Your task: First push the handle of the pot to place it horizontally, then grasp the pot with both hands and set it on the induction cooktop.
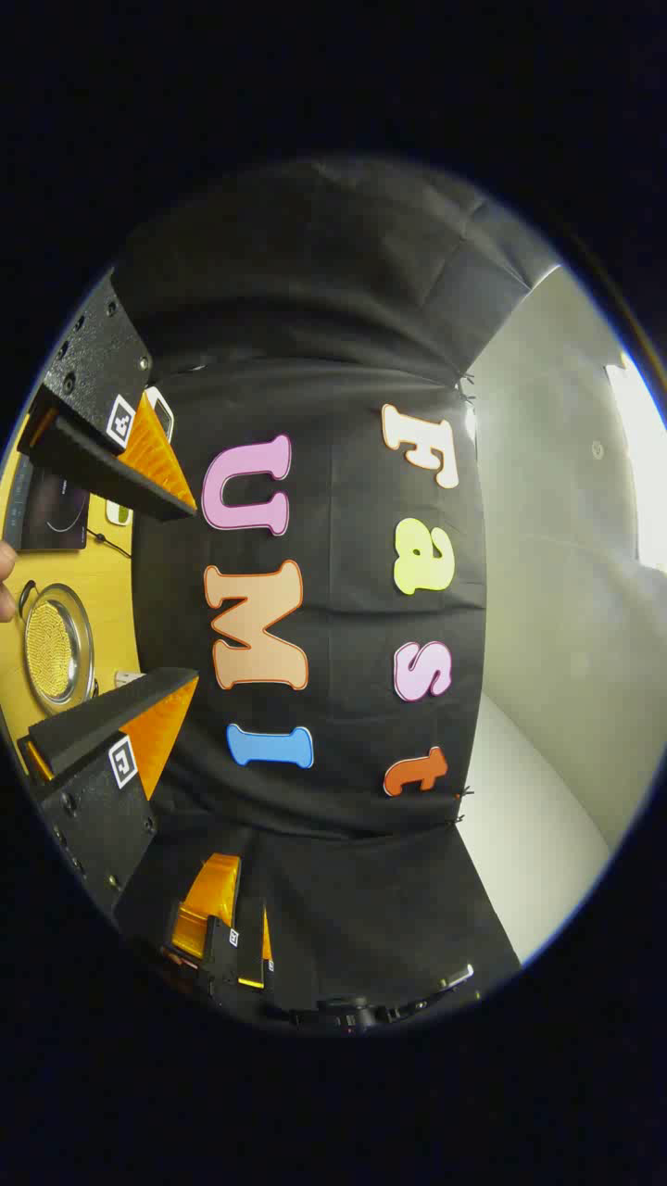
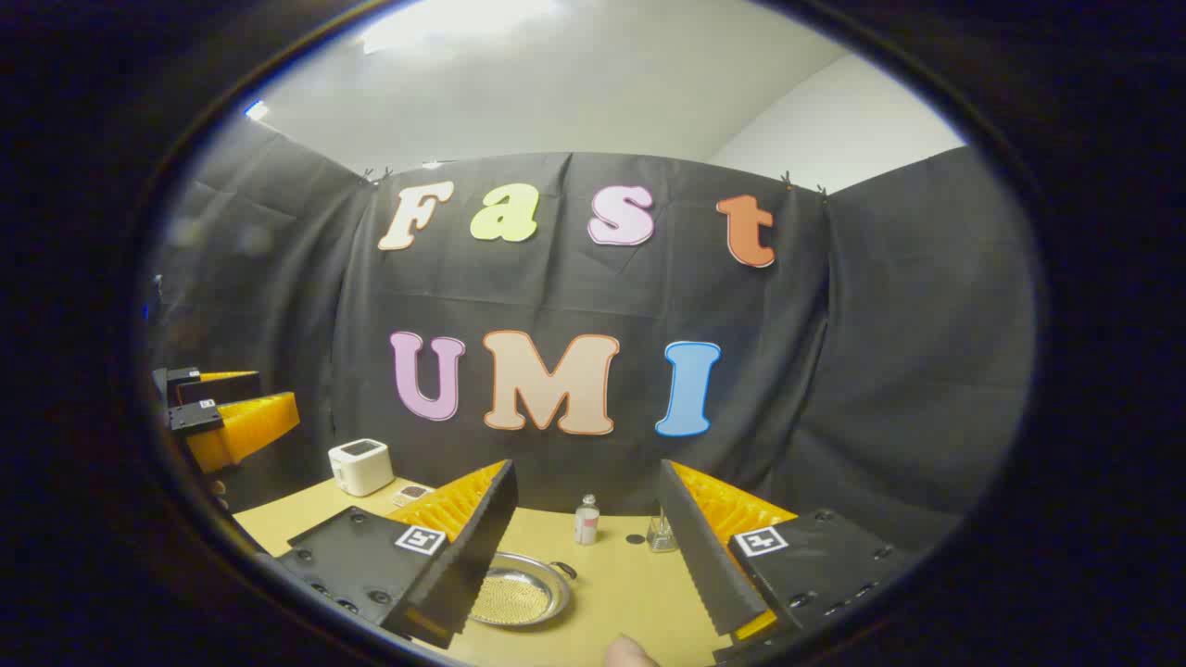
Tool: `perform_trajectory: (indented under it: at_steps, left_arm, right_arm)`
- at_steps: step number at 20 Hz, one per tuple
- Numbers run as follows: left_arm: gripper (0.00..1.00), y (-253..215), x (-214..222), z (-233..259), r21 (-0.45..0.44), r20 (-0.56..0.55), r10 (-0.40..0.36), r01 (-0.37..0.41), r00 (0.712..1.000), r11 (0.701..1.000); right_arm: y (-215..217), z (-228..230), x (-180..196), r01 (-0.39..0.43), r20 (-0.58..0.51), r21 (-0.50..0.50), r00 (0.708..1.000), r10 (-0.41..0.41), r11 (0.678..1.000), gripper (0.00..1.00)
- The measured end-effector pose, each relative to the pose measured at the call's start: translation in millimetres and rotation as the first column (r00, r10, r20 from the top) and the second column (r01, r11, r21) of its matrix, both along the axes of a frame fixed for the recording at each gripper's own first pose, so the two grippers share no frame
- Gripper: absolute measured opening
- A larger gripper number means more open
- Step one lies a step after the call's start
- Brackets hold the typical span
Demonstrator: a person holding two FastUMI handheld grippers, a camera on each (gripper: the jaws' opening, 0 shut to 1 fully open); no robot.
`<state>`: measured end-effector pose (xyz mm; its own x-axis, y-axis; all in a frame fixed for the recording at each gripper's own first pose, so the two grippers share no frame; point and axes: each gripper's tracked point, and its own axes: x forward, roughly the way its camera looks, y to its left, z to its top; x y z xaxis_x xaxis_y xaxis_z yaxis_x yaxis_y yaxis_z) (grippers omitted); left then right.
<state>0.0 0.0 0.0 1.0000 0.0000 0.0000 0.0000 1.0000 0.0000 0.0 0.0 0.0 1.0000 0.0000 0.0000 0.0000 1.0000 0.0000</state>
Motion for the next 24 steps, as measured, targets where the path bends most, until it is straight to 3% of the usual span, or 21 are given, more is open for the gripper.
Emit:
perform_trajectory:
  at_steps: [23,24]
  left_arm:
    - [0.95,-6,-13,-3,0.029,-0.013,0.033,-0.032,0.999,0.999]
    - [0.96,-6,-14,-4,0.029,-0.015,0.035,-0.034,0.999,0.999]
  right_arm:
    - [-6,-1,0,-0.026,-0.01,0.022,1.0,0.027,0.999,0.99]
    - [-8,-4,1,-0.024,-0.012,0.015,1.0,0.024,1.0,0.92]
